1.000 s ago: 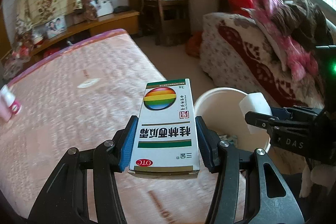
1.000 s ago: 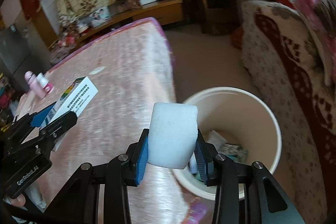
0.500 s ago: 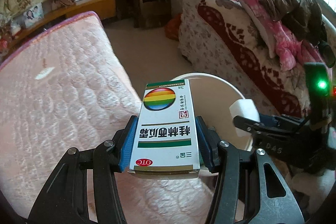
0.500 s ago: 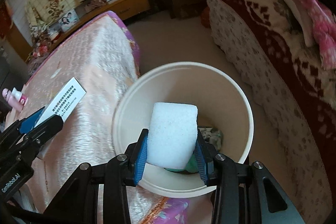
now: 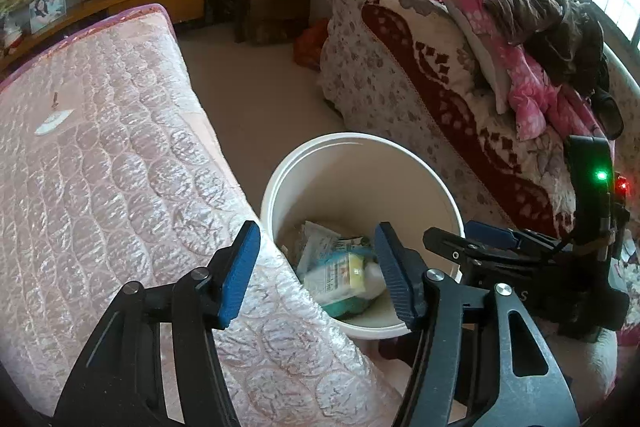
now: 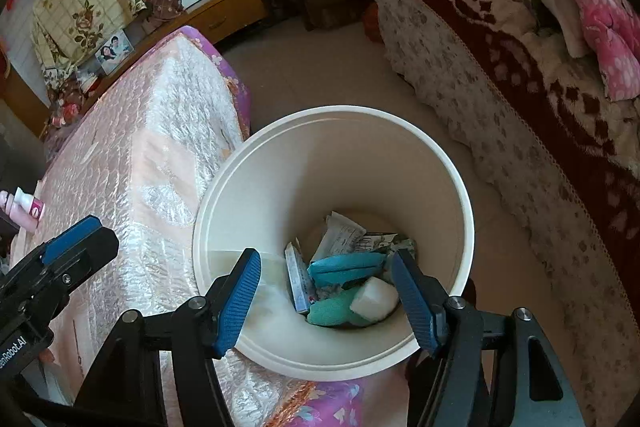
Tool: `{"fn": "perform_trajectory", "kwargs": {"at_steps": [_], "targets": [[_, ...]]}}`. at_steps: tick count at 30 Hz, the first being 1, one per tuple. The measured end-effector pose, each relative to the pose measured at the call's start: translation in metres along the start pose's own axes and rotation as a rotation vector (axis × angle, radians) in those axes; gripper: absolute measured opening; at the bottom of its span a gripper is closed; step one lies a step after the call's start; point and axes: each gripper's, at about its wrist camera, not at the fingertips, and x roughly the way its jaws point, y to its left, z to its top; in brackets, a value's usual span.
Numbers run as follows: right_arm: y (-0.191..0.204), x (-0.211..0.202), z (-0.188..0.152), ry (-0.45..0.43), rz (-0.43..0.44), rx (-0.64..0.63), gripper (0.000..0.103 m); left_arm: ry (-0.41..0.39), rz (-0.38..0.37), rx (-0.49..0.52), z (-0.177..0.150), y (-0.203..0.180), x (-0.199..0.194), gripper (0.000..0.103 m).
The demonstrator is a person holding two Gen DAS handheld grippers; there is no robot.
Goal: Collect trash
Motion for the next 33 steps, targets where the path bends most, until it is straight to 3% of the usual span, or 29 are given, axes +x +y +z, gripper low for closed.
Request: {"fn": "perform_trajectory", "kwargs": {"at_steps": [5,13,19,25,33], "targets": [[0.012,-0.012,-0.004,-0.039,-0.011,-0.035,0.066,-0.063,0.052,0.021,-0.005,0.001,-0.023,0.058],[0.03,-0.064,-0.021,-0.203,-0.046,-0.053,0.066,-0.197,0.191,0.029,-0.019,0.006,-0.079,0.058],[0.052,-0.106,-0.035,-0.304,-0.062,-0.057,0.067,-0.272,0.21,0.031,-0.027,0.01,-0.119,0.058],[0.076,-0.143,-0.047,-0.4,-0.065,-0.08,0.077,-0.347,0.208,0.041,-0.034,0.007,-0.157,0.058],[0.1,-0.188,-0.056,-0.525,-0.105,-0.106,0.079,-0.425,0.202,0.029,-0.04,0.008,-0.193,0.058]]}}
